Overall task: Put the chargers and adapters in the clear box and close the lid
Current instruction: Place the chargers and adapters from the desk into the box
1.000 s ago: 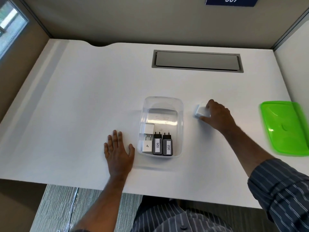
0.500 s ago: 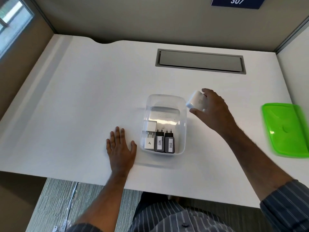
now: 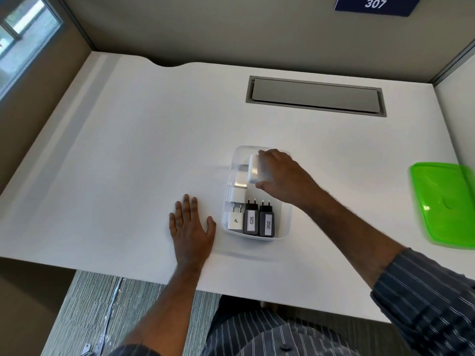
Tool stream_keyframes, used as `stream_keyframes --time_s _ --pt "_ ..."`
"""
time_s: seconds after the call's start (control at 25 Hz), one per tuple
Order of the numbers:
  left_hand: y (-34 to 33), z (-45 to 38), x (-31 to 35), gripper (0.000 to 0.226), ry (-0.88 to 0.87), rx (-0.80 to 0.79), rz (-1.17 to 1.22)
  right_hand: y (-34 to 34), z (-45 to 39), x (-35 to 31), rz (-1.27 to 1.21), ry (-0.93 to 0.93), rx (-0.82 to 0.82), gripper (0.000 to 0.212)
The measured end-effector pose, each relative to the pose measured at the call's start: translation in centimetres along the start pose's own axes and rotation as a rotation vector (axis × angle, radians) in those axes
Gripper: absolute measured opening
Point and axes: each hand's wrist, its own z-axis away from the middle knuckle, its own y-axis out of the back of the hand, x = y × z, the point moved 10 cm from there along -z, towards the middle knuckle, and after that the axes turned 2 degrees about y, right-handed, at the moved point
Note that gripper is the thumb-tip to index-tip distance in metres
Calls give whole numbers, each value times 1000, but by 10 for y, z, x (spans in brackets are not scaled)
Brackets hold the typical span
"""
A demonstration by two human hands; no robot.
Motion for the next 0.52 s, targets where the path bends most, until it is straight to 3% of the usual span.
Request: stream_keyframes --time_s 0.24,0.36,0.52 --pt "0 0 1 75 -1 0 6 -40 -10 -2 341 37 -182 75" --pt "1 0 0 75 0 0 12 -52 -12 4 333 -10 -251 60" --pt "0 1 1 75 -8 4 11 -62 -14 9 314 -41 -314 58"
